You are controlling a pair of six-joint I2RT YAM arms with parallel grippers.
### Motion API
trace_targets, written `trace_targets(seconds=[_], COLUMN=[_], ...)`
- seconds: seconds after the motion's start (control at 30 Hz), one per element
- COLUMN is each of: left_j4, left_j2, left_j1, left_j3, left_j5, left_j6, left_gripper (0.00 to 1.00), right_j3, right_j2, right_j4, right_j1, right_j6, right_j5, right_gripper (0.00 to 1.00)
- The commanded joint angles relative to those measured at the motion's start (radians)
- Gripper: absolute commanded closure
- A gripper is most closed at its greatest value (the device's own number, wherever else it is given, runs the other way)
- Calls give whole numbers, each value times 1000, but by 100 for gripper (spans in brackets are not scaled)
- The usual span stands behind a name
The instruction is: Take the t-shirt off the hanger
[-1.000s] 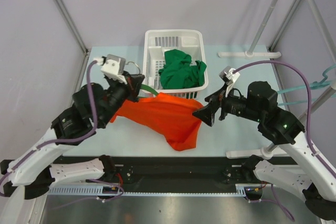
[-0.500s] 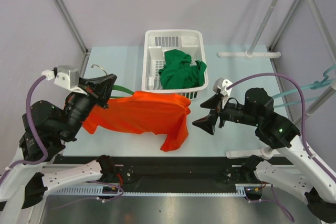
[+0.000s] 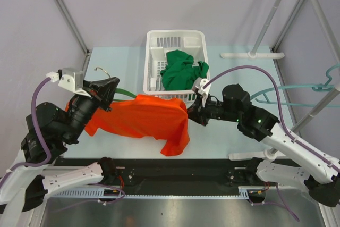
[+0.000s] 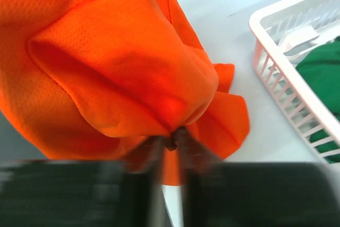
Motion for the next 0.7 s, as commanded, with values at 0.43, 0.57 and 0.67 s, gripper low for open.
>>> trace_targets(seconds=[0.43, 0.57, 0.67], left_j4=[353, 549, 593], left_j2=[-179, -231, -234], left_j1=[5, 5, 5], left_j3=[-268, -340, -327], left_j5=[-515, -530, -530], left_j6=[89, 202, 222], left_gripper=[100, 100, 100], right_j3=[134, 116, 82], right_j2=[-256, -307, -351], right_j4=[-209, -240, -237], right_j1=[74, 77, 77], right_j6=[144, 121, 155], right_j5=[763, 842, 899], right_gripper=[100, 100, 100])
